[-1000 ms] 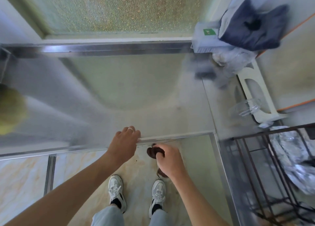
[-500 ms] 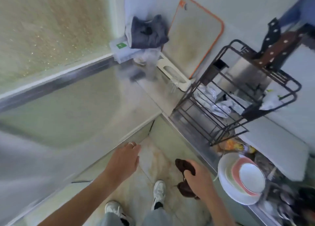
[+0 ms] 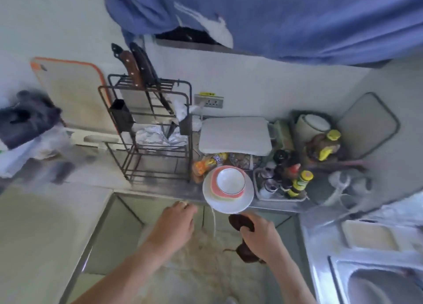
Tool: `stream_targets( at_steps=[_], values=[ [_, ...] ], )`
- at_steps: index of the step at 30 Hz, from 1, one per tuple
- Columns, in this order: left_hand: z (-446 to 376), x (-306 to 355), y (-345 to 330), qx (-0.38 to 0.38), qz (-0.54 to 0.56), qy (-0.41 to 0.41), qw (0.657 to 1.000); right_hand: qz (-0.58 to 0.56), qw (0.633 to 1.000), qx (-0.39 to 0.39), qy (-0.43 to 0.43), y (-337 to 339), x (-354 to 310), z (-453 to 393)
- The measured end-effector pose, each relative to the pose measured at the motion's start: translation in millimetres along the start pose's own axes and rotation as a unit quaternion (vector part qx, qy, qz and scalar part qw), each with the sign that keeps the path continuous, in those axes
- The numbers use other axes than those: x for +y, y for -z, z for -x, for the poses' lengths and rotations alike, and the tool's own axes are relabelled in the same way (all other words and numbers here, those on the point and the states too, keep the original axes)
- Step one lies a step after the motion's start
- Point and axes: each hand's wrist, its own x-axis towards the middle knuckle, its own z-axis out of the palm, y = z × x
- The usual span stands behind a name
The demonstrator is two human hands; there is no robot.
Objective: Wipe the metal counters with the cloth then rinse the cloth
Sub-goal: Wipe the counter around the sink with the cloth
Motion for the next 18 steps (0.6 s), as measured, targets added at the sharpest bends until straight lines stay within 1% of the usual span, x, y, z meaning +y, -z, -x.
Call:
stream_targets(
  at_steps=[5, 11, 14, 18],
  values=[
    [-57.6, 83.1, -15.7, -0.021, -0.007, -0.107, 0.994, -0.037, 0.996, 0.067, -0.047, 38.7, 61.5, 0.3],
    [-112.8, 170.3, -47.6, -0.060, 0.012, -0.207, 0.976, -0.093, 0.982, 0.128, -0.104, 63.2, 123.9, -3.3],
    [-132.2, 204.4, -71.1, -0.088, 0.010, -0.246, 0.965, -0.123, 0.965, 0.172, -0.155, 63.7, 154.4, -1.1],
    [-146.6, 249.6, -108.7, -0.121, 0.013, -0.294, 0.948, -0.154, 0.931, 0.250, -0.217, 48.9, 190.7, 8.0]
  ],
)
